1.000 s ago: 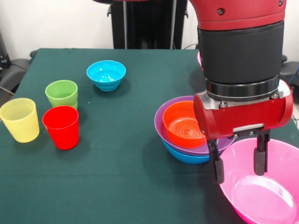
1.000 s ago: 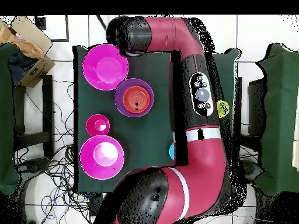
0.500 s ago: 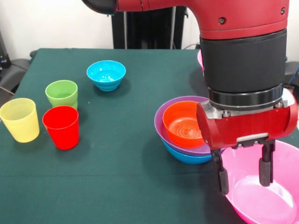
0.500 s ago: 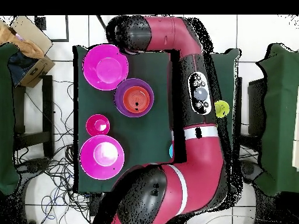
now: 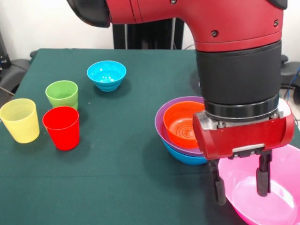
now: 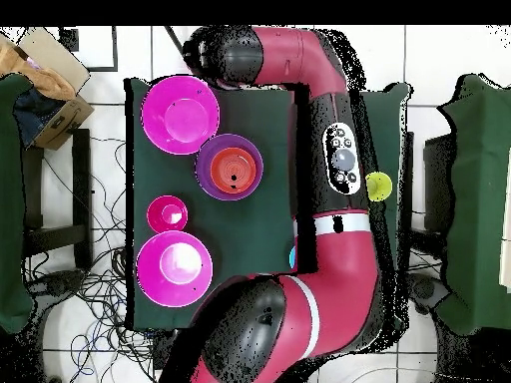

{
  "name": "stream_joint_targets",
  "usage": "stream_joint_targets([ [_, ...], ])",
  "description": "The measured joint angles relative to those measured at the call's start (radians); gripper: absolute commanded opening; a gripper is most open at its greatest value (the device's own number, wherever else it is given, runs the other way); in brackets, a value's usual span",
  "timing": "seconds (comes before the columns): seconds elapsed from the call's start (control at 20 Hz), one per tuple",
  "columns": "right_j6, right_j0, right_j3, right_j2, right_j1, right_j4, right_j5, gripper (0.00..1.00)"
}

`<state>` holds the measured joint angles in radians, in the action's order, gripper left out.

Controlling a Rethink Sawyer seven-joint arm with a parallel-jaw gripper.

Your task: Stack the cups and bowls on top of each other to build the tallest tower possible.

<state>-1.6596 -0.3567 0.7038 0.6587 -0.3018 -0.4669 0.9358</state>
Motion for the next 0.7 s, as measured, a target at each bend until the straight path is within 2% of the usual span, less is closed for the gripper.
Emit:
stream_joint_targets([
  [0.25,0.036,0.019,-0.097,0.0,0.025,-0.047,0.123,1.0],
  [0.3,0.066,0.029,-0.146,0.001,0.035,-0.079,0.205,1.0],
  [0.4,0.09,0.034,-0.174,0.001,0.04,-0.097,0.254,1.0],
  [0.55,0.128,0.04,-0.209,0.001,0.045,-0.119,0.309,1.0],
  [0.7,0.157,0.044,-0.235,0.001,0.046,-0.134,0.323,1.0],
])
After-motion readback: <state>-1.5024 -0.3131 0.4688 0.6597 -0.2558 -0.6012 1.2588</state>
